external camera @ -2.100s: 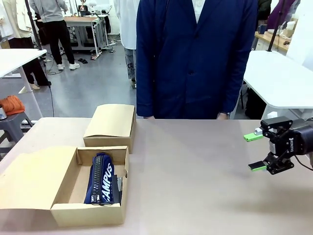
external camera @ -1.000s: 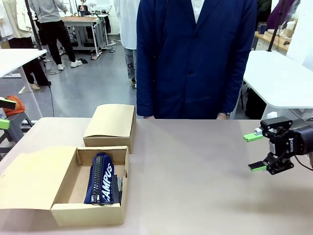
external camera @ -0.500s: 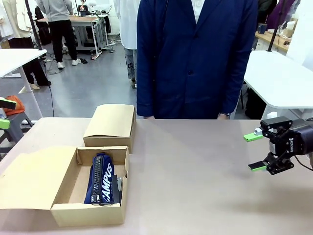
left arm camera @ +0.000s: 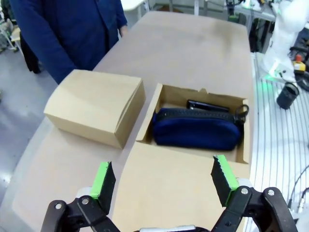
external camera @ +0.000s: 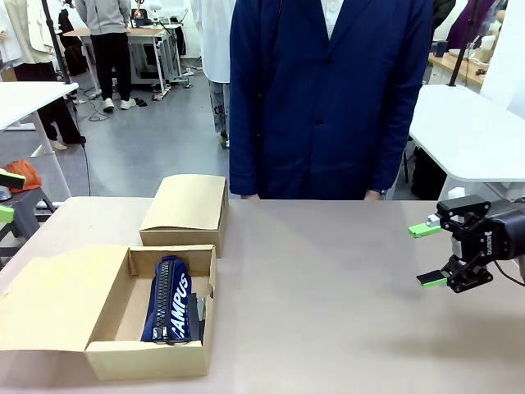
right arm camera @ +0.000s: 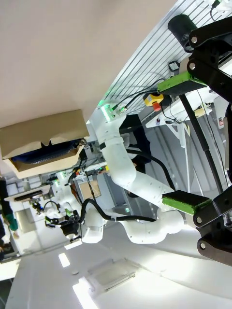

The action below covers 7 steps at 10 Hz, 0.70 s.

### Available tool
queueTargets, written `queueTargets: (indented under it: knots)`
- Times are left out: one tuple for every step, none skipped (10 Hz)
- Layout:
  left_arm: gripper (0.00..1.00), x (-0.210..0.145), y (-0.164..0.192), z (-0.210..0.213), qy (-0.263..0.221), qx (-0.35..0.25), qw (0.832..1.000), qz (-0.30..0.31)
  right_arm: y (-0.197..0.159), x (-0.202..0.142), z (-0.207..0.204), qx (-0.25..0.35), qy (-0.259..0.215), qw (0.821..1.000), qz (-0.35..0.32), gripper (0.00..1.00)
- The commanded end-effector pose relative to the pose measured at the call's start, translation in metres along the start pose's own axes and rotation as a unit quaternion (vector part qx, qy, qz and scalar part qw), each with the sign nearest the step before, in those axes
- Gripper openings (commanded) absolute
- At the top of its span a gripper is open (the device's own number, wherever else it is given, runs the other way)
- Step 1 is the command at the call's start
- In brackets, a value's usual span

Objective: Place items inside the box.
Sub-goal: Close the lid of the Mailer Box closest to the robot.

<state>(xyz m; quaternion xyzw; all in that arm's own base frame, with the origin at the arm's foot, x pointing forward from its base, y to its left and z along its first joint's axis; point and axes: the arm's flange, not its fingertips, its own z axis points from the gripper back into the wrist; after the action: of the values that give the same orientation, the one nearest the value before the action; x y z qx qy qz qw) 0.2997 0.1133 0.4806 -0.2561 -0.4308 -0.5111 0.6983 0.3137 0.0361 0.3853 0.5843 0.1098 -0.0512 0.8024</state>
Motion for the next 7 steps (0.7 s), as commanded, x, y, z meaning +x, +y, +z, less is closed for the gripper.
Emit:
queueTargets:
  knots:
    - [1.00,-0.011,0.004,-0.002,0.021,-0.014,1.000,-0.010,0.002,0.000,0.000,0.006,0.001,1.000,0.001,1.00]
    - [1.00,-0.017,0.003,-0.003,0.037,-0.034,0.998,-0.028,0.002,0.000,0.000,0.006,0.001,1.000,0.001,1.00]
    - [1.00,-0.023,0.008,-0.001,0.053,-0.051,0.996,-0.041,0.002,0.000,0.000,0.006,0.001,1.000,0.001,1.00]
    - [1.00,-0.031,0.017,0.001,0.067,-0.039,0.996,-0.052,0.002,0.000,0.000,0.006,0.001,1.000,0.001,1.00]
    - [1.00,-0.043,0.024,0.001,0.090,-0.029,0.994,-0.060,0.002,0.000,0.000,0.006,0.001,1.000,0.001,1.00]
    - [1.00,-0.064,0.028,0.001,0.114,-0.022,0.992,-0.049,0.002,0.000,0.000,0.006,0.001,1.000,0.001,1.00]
    - [1.00,-0.075,0.034,0.001,0.129,-0.008,0.991,-0.036,0.002,0.000,0.000,0.006,0.001,1.000,0.001,1.00]
